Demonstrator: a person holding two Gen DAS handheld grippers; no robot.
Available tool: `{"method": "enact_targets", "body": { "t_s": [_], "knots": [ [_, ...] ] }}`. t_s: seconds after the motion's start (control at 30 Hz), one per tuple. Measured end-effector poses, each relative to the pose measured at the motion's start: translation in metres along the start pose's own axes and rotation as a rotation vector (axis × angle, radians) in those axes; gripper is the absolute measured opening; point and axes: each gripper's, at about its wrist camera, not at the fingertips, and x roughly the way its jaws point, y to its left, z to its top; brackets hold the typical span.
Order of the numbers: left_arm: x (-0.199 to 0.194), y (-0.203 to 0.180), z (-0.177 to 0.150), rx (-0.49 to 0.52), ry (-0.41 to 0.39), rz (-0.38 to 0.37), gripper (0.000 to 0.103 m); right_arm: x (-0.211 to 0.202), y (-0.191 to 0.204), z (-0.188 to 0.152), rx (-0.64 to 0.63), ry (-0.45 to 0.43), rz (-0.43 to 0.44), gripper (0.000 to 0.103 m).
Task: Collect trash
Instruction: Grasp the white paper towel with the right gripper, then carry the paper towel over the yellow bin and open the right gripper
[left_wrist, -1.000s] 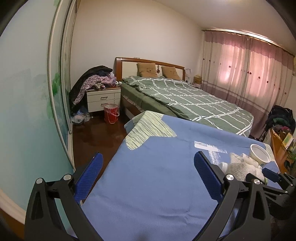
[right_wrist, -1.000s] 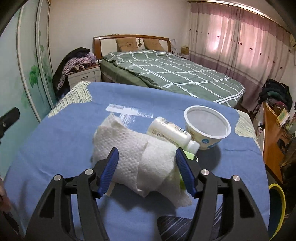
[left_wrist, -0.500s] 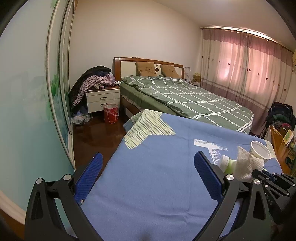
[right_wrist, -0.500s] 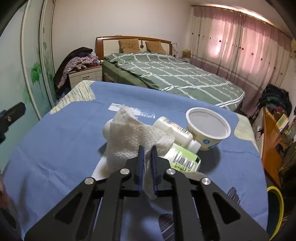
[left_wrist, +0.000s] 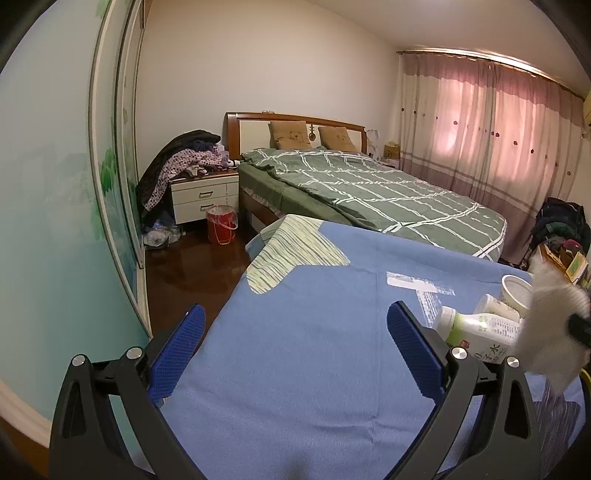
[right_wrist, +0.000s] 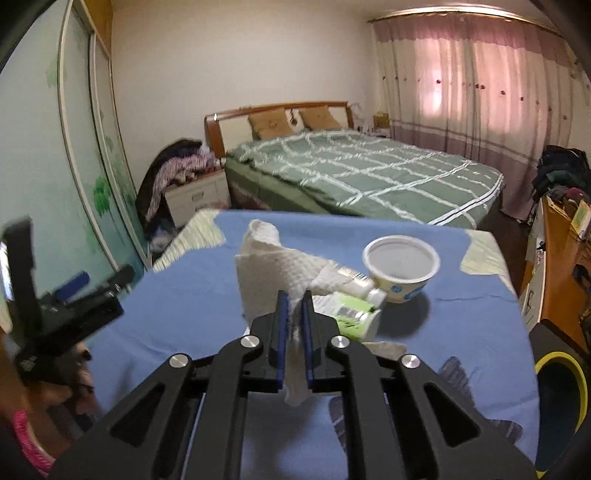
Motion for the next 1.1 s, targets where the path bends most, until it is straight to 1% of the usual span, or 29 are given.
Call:
{"method": "enact_targets", "body": {
  "t_s": [0.07, 0.17, 0.27, 0.3, 0.4, 0.43, 0.53, 0.63, 0.73, 0.9, 0.97, 1.03, 1.1],
  "knots": [
    [0.0, -0.001, 0.0, 0.002, 0.001, -0.004, 0.097, -0.017, -0.014, 0.0, 0.022, -0.036, -0.032, 0.008],
    [-0.001, -0.002, 0.0, 0.006, 0.001, -0.007, 0.097, -0.037, -0.042, -0.004, 0.069, -0.075, -0.125, 0.008],
    [0.0, -0.002, -0.001, 0.011, 0.003, -0.009, 0.097, -0.049, -0.084, -0.014, 0.151, -0.094, -0.231, 0.008],
    [0.0, -0.003, -0.001, 0.014, 0.004, -0.01, 0.097, -0.053, -0.103, -0.02, 0.187, -0.097, -0.285, 0.008],
    [0.0, -0.005, -0.002, 0.023, 0.006, -0.009, 0.097, -0.064, -0.151, -0.037, 0.281, -0.094, -0.398, 0.008],
    [0.001, -0.006, -0.003, 0.027, 0.007, -0.01, 0.097, -0.067, -0.162, -0.042, 0.301, -0.094, -0.431, 0.008],
    [0.002, -0.008, -0.003, 0.037, 0.011, -0.012, 0.097, -0.077, -0.205, -0.061, 0.368, -0.084, -0.57, 0.008],
    [0.004, -0.013, -0.006, 0.049, 0.021, -0.015, 0.097, -0.084, -0.238, -0.077, 0.436, -0.064, -0.664, 0.008],
    [0.005, -0.02, -0.007, 0.074, 0.023, -0.017, 0.097, -0.085, -0.262, -0.093, 0.503, -0.035, -0.717, 0.01],
    [0.005, -0.038, -0.011, 0.131, 0.026, -0.017, 0.097, -0.085, -0.278, -0.107, 0.561, -0.018, -0.758, 0.011],
    [0.003, -0.047, -0.013, 0.143, 0.043, -0.037, 0.097, -0.085, -0.279, -0.108, 0.575, -0.009, -0.761, 0.021],
    [-0.001, -0.06, -0.015, 0.165, 0.05, -0.061, 0.097, -0.085, -0.28, -0.112, 0.583, -0.009, -0.757, 0.043],
    [-0.007, -0.075, -0.016, 0.193, 0.046, -0.075, 0.097, -0.084, -0.278, -0.109, 0.58, -0.014, -0.757, 0.05]
  ]
}}
